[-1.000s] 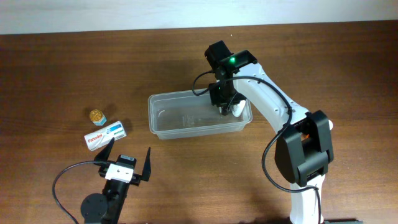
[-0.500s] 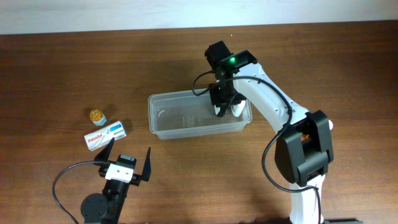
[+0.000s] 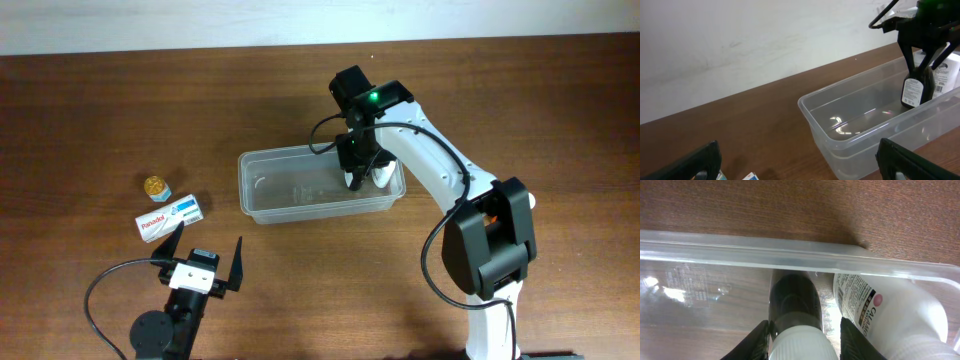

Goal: Pack container
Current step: 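Lower the brown bottle beside the pump bottle and release, then move the right gripper to the orange tube and grasp it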

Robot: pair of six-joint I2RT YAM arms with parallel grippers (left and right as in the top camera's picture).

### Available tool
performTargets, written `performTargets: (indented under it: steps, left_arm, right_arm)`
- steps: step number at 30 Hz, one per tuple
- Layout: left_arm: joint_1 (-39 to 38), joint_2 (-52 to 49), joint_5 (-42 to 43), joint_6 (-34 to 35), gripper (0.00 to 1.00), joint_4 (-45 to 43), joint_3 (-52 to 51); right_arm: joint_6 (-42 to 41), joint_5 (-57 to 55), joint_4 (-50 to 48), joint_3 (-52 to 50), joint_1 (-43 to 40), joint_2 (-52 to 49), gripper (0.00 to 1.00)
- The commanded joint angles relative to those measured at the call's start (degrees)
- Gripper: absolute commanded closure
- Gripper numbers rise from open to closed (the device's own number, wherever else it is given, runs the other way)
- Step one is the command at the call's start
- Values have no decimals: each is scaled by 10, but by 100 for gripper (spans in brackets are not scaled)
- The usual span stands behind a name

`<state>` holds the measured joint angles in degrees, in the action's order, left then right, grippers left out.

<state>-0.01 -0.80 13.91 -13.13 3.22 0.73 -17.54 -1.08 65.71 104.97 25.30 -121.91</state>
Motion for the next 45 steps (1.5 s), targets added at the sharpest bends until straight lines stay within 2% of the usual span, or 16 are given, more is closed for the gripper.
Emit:
performTargets:
  steps: [1,6,12,24,27,29,36,38,39,41,45]
  left_arm:
    - [2,4,-2,-7,1,3,-2]
    - [2,4,-2,-7,1,3,-2]
    - [2,4,-2,-7,1,3,-2]
    - [2,4,-2,-7,1,3,-2]
    - [2,4,-2,-7,1,3,-2]
    - [2,4,-2,-7,1,3,-2]
    - [2,4,-2,-7,0,3,-2]
    - [2,4,-2,-7,1,3,-2]
    - [2,4,-2,-7,1,3,-2]
    - [2,4,-2,-7,1,3,-2]
    - [2,4,-2,-7,1,3,-2]
  right_arm:
    - [6,-9,0,-2,2,-4,62]
    - [12,-7,6,11,2,-2,63]
    - [12,-6,52,72,2,2,63]
    - [22,9,236,341,1,2,63]
    - [20,2,305,430,-12,2,61]
    - [22,4,316,469,-27,11,58]
    - [35,4,316,434,-93,117,55]
    - [38,-9,316,388,-122,167,53]
    - [37,-36,316,321,-161,227,51]
    - [36,-42,316,257,-207,276,49]
    - [38,-36,316,137,-331,331,45]
